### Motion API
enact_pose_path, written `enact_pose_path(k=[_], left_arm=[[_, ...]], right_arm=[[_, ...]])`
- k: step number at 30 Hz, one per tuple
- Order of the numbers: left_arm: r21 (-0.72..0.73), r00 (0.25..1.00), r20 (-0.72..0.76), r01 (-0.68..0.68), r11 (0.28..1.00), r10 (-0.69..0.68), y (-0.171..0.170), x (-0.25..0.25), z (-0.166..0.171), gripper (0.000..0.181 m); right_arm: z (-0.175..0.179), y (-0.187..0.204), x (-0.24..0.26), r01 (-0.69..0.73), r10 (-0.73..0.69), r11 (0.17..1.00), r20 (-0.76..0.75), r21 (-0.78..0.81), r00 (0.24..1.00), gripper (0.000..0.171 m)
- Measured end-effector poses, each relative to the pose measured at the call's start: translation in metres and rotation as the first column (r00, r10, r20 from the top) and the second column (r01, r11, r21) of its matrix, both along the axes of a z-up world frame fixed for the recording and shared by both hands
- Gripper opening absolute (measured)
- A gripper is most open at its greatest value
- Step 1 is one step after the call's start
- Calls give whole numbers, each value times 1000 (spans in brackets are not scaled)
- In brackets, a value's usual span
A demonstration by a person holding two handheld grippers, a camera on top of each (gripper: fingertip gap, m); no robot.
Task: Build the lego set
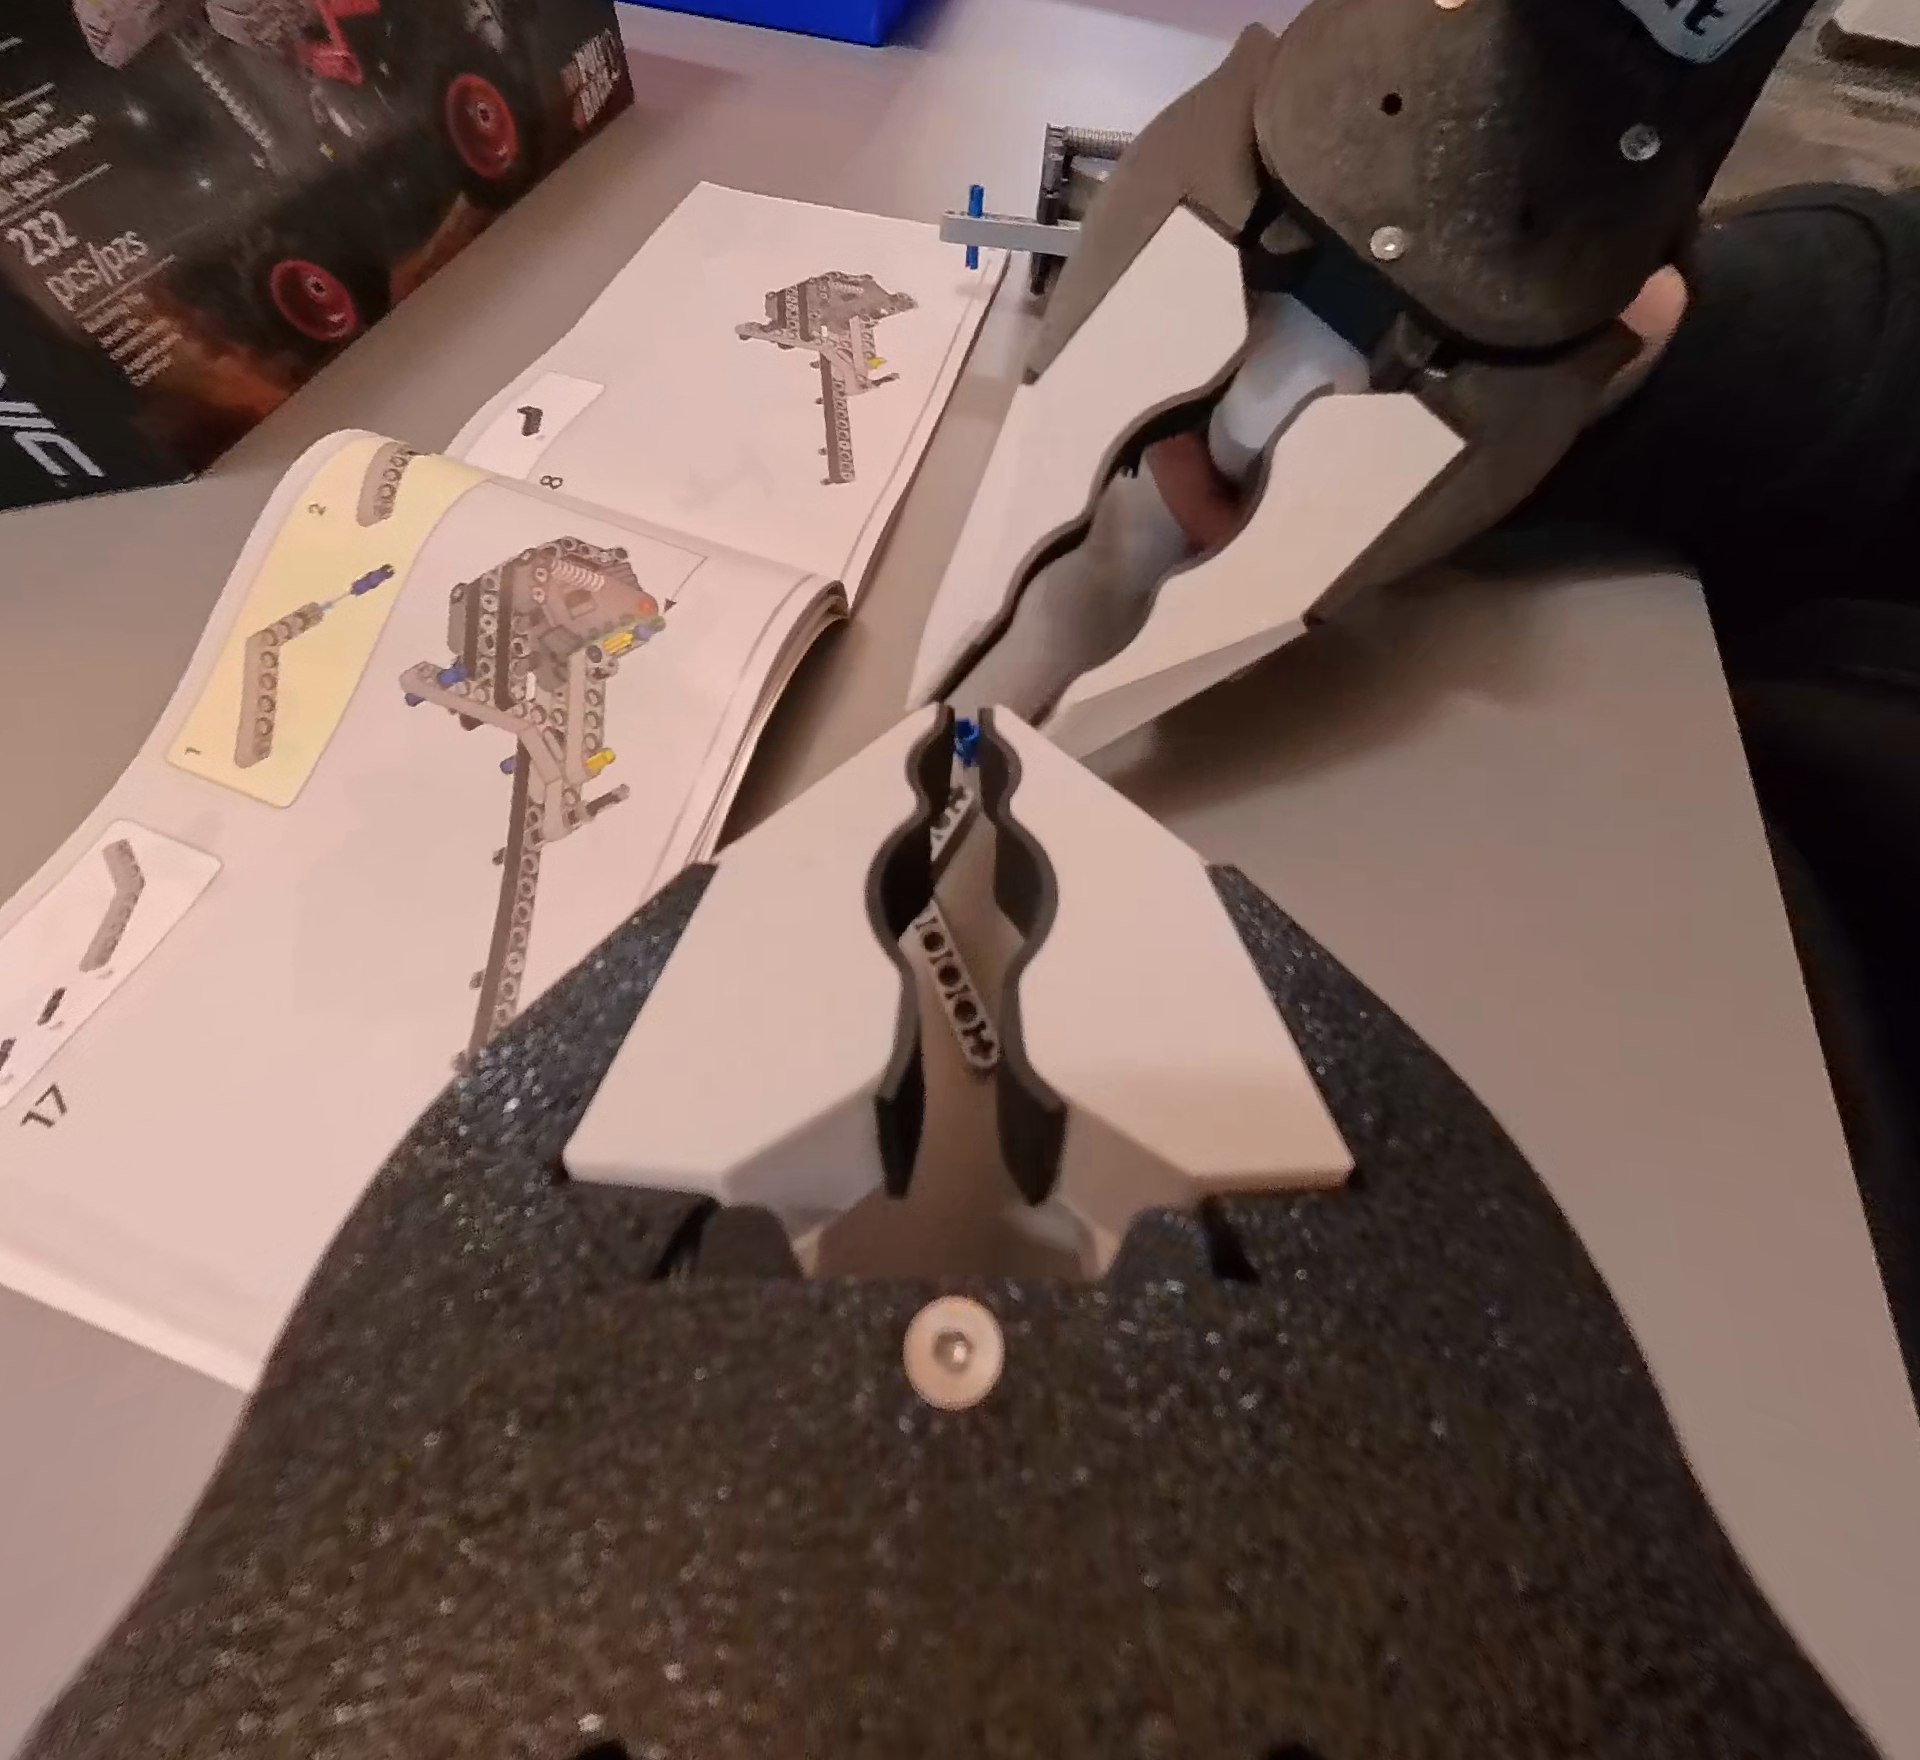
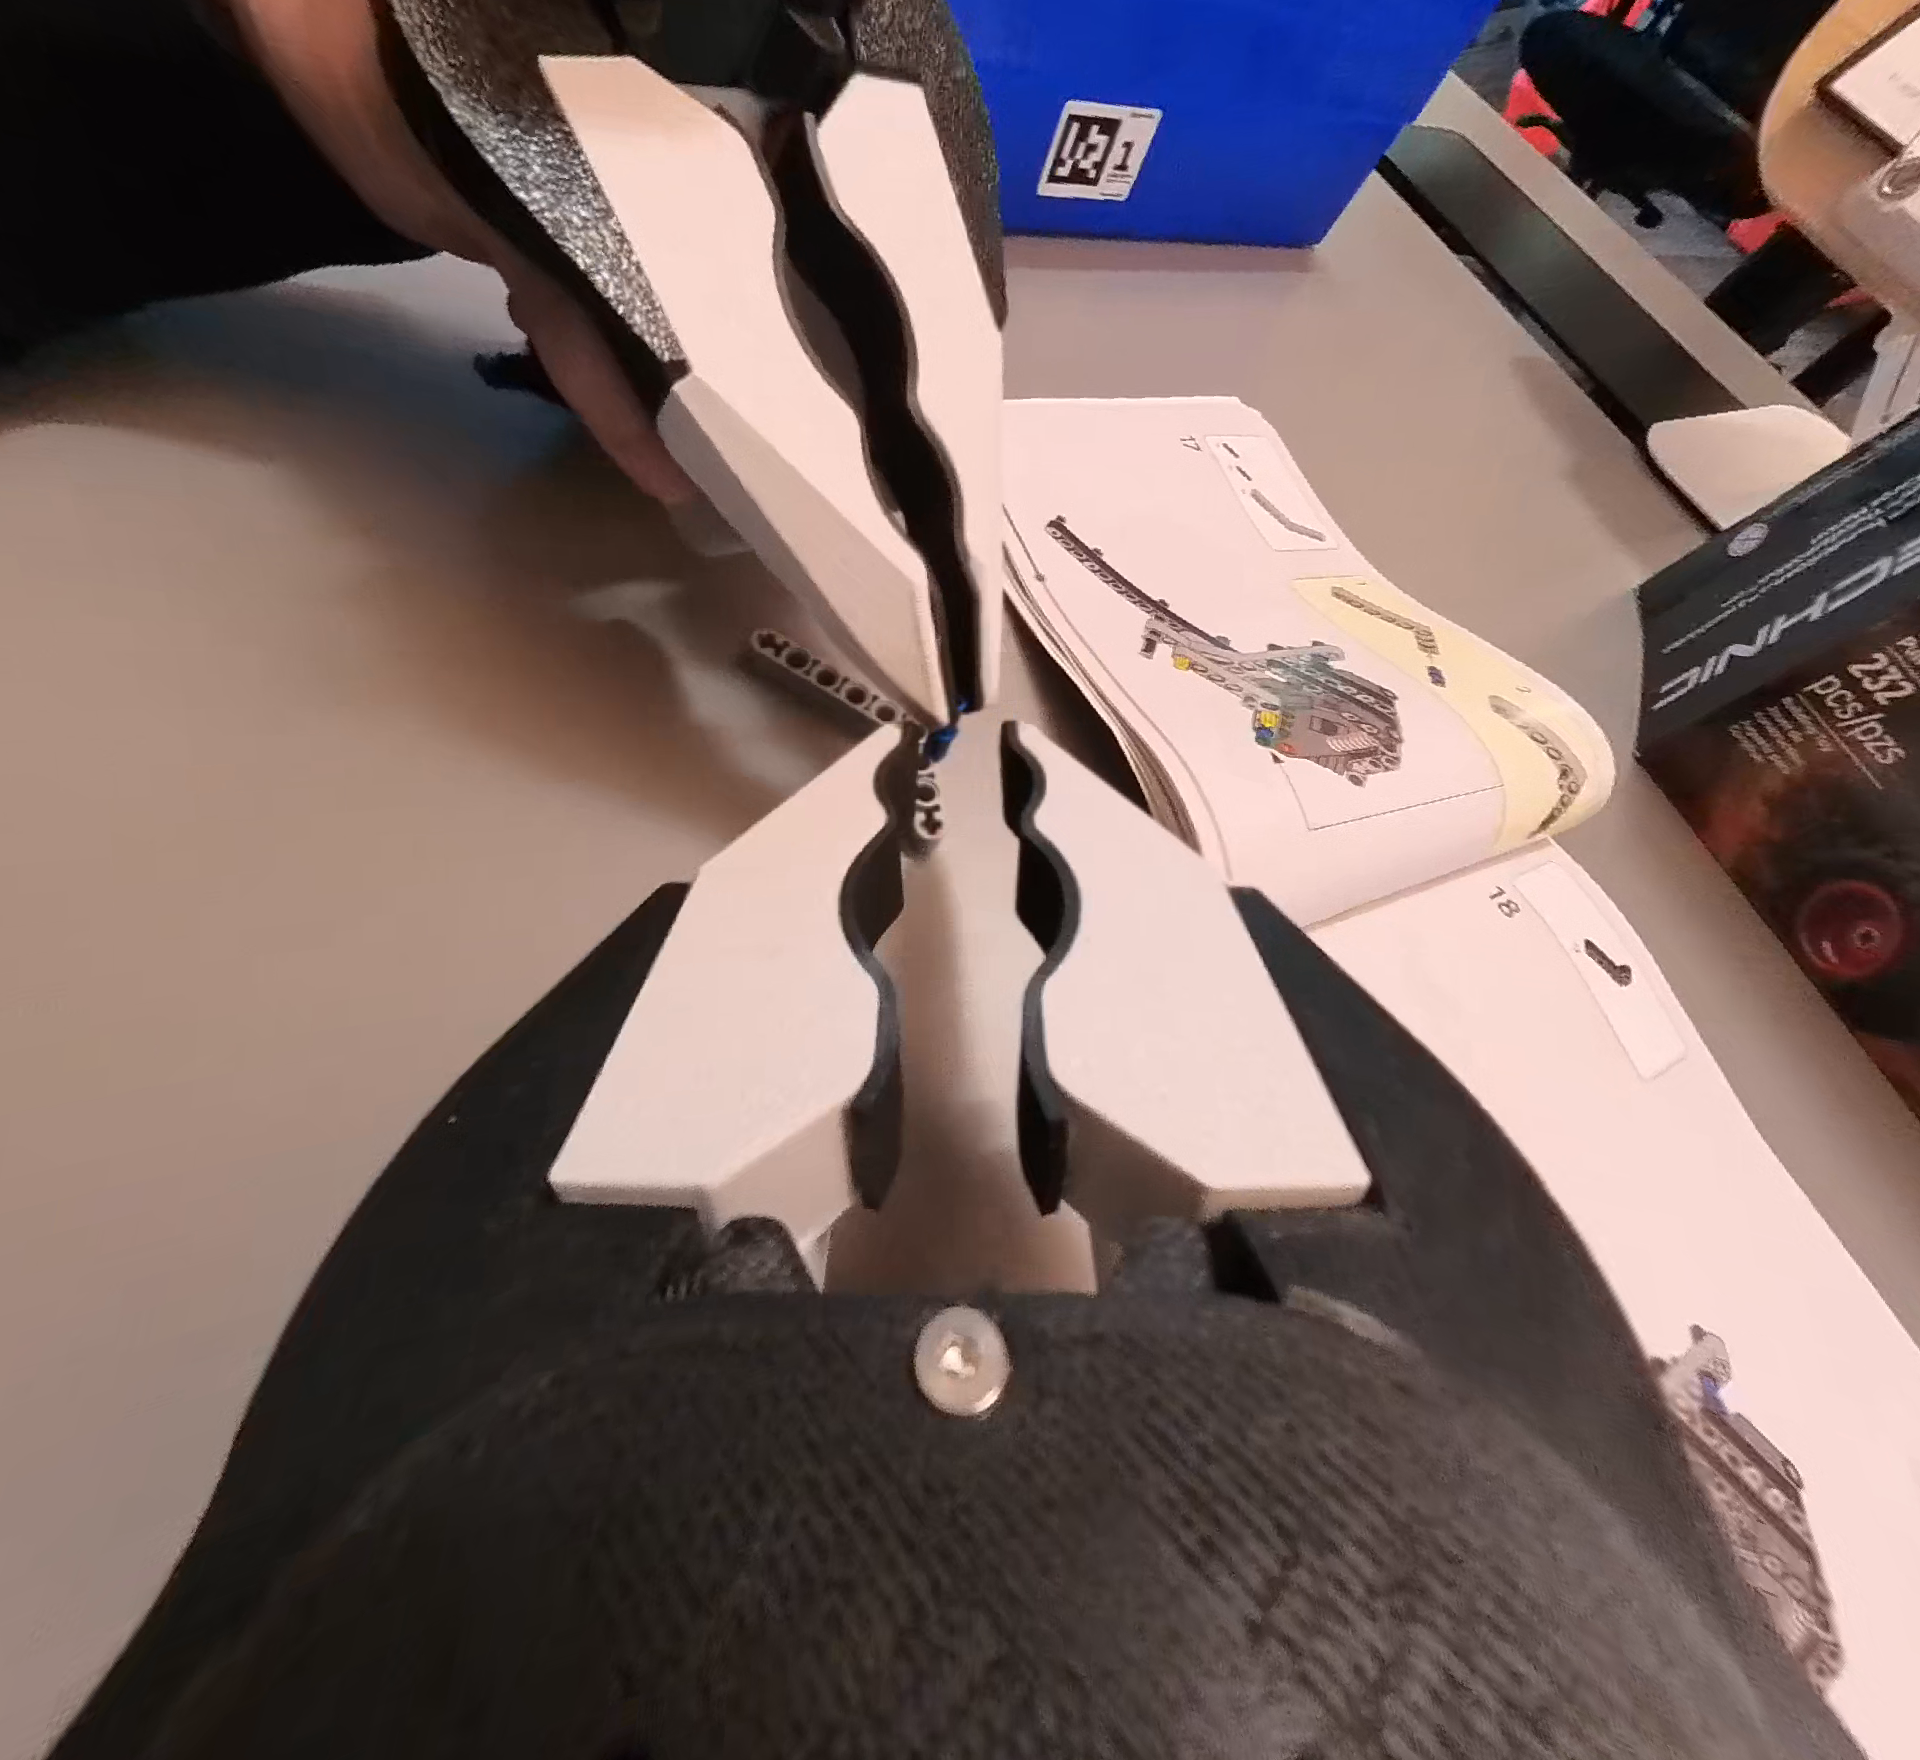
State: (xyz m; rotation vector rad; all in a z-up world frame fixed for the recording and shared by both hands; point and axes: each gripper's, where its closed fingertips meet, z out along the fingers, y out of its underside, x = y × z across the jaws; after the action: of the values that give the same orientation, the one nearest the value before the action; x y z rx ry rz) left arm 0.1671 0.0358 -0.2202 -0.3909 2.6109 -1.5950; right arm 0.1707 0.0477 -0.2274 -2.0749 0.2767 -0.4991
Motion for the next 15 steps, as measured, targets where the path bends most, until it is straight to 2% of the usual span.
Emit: enact_pose_path(k=[4,9,15], left_arm=[[4,1000,-3,-1,1000,1,-1,-1,-1,2],[-15,1000,-6,-1,1000,1,-1,-2,1,1],[-107,1000,-4,7,994,-7,-2,-4,17,1]], right_arm=[[-2,1,-4,-23,23,1000,21,-20,1000,5],[1,2,-4,-30,31,999,60,-21,998,4],[18,0,-5,-35,29,995,70,90,997,3]])
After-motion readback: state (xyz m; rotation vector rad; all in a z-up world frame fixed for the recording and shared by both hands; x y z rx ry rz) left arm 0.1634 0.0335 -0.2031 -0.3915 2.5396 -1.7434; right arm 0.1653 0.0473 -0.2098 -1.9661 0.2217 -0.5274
